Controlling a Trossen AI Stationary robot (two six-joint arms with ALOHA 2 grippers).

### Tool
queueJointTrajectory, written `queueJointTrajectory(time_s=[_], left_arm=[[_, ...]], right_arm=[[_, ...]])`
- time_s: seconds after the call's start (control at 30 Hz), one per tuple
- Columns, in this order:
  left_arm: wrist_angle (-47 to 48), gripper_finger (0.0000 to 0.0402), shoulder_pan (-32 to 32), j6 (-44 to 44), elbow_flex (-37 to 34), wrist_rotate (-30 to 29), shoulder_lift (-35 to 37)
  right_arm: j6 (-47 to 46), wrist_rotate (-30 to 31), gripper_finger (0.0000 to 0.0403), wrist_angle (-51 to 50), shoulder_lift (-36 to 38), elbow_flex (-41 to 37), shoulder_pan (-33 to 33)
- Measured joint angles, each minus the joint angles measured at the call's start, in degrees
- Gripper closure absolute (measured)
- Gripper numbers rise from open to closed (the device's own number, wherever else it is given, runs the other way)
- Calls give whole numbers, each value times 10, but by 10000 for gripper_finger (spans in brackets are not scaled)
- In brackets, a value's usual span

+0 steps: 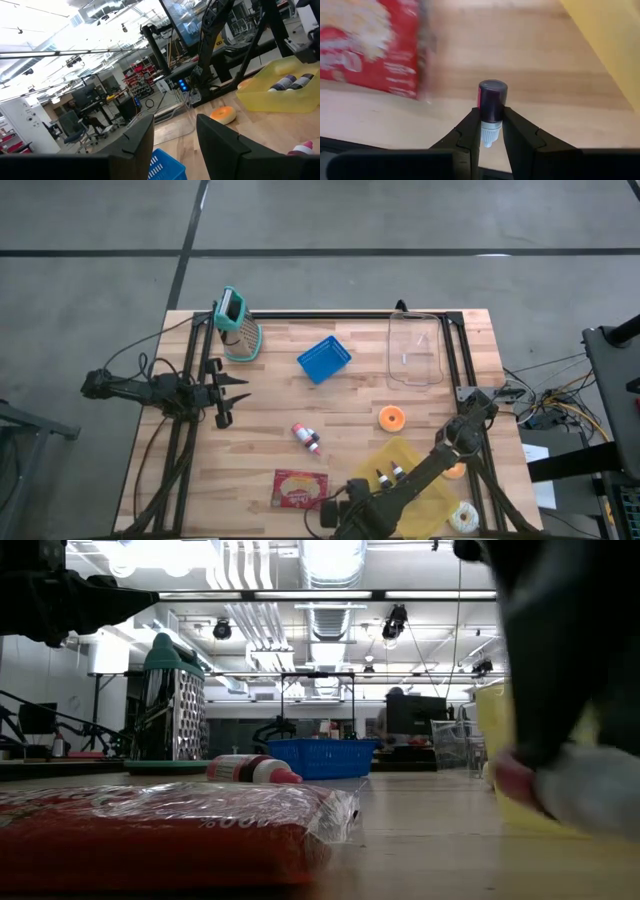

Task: Pick & Place Food Item
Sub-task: Put the small dark red food coloring into the yellow bin

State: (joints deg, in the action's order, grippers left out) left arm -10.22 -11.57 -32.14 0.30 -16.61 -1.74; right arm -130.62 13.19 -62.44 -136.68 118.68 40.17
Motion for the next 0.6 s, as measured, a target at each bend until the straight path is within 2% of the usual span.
queueJointTrajectory(time_s=[0.27,0.5,0.6], left_arm=[[0,250,0,0,0,0,0],[0,250,0,0,0,0,0],[0,250,0,0,0,0,0]], right_arm=[[35,76,335,-95,1,80,5],[67,80,335,-204,1,162,6],[67,80,335,-219,17,157,9]])
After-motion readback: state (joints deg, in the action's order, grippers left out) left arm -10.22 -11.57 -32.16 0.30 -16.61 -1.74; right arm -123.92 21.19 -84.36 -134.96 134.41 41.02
